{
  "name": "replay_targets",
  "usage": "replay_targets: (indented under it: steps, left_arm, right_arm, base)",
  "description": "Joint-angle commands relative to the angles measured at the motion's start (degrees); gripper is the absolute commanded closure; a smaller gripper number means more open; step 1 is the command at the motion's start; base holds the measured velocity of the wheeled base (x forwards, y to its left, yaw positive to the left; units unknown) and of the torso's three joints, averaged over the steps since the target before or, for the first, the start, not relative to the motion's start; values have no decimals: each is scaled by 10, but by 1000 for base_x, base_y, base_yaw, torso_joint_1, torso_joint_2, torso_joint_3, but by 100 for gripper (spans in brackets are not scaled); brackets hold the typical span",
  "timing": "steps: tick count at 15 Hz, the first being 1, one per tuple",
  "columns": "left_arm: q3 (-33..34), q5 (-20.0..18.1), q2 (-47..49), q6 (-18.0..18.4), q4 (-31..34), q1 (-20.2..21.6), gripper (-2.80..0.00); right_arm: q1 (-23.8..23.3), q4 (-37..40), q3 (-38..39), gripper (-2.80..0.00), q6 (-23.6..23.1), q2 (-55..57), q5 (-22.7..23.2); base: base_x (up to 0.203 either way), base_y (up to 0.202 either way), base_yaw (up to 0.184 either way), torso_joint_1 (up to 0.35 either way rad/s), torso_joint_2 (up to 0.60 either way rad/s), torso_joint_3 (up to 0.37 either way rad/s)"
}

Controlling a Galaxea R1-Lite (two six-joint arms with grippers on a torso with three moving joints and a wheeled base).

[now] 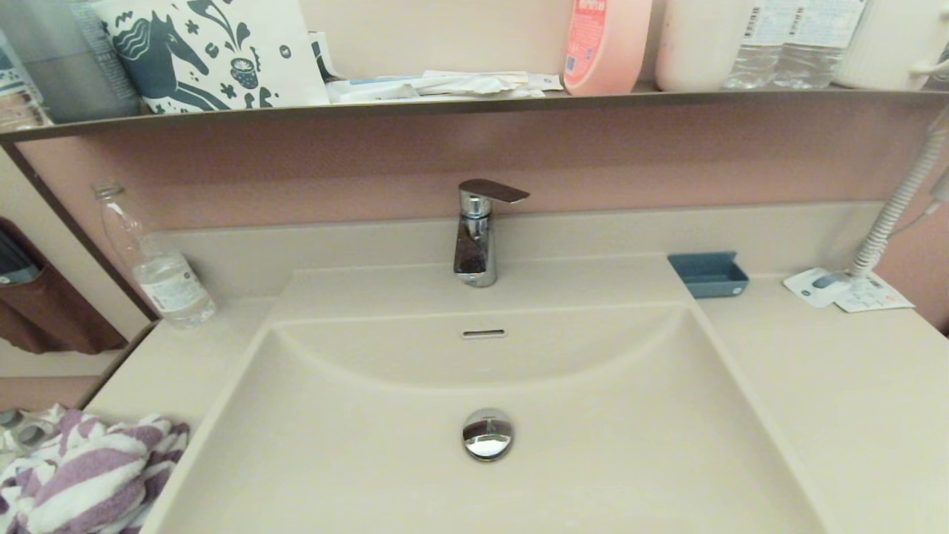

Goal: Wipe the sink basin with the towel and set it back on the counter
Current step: Turn on the faucet

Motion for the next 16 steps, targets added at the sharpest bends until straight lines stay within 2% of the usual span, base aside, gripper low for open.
replay_targets:
  steps: [1, 9, 12, 16]
  left_arm:
    - [0, 0, 0, 0, 0, 0, 0]
    - [0, 0, 0, 0, 0, 0, 0]
    - [0, 0, 0, 0, 0, 0, 0]
    - [0, 0, 0, 0, 1, 0, 0]
  right_arm:
    - [0, 0, 0, 0, 0, 0, 0]
    - [0, 3, -9, 0, -5, 0, 3]
    - [2, 22, -80, 0, -6, 26, 15]
    - [4, 37, -206, 0, -5, 181, 40]
  base:
    - [0, 0, 0, 0, 0, 0]
    - [0, 0, 0, 0, 0, 0]
    - [0, 0, 0, 0, 0, 0]
    - [0, 0, 0, 0, 0, 0]
